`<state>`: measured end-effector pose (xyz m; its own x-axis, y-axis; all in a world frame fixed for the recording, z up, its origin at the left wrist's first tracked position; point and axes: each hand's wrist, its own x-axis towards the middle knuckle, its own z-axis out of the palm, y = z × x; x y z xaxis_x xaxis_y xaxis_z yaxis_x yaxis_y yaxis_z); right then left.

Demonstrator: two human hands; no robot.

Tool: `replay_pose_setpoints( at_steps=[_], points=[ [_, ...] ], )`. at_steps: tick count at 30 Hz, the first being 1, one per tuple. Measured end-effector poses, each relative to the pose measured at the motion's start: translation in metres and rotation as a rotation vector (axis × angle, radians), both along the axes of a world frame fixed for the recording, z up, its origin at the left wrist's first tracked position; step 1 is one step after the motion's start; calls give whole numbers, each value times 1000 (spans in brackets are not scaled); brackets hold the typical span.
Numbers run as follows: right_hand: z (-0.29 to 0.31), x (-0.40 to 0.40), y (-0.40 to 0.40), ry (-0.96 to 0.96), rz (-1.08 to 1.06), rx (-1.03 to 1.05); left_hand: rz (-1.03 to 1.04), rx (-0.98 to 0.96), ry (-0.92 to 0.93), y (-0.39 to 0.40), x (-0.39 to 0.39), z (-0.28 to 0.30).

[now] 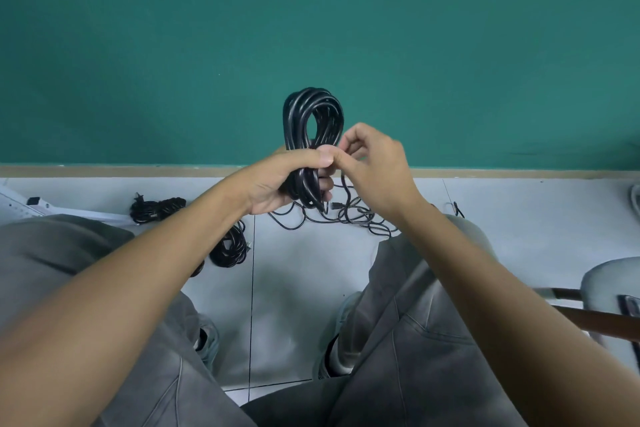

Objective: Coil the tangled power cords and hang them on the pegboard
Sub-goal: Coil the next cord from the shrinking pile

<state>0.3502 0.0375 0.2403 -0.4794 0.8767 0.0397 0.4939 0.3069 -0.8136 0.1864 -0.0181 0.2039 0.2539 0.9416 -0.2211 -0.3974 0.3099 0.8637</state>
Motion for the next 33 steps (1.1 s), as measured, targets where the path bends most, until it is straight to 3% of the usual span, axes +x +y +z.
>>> replay_pose_setpoints(
  at_steps=[5, 8, 12, 18, 22, 29, 33],
  points=[
    [-30, 10, -3, 54, 146, -137, 59, 50, -159, 0, -10, 5],
    [-36, 14, -2, 76, 31, -145, 106, 28, -47, 2, -16, 3],
    [-18, 12, 3, 233, -148, -147, 152, -22, 246, 3, -14, -4],
    [12, -9, 2, 409, -212, -156, 198, 26, 294, 1, 2, 4],
    [16, -24, 5, 344, -257, -53, 157, 14, 123, -4, 10, 9],
    [15, -33, 13, 290, -255, 23, 166, -77, 9, -3, 7, 9],
    [0, -33, 10, 299, -214, -162, 170, -53, -125, 0, 8, 6]
  ],
)
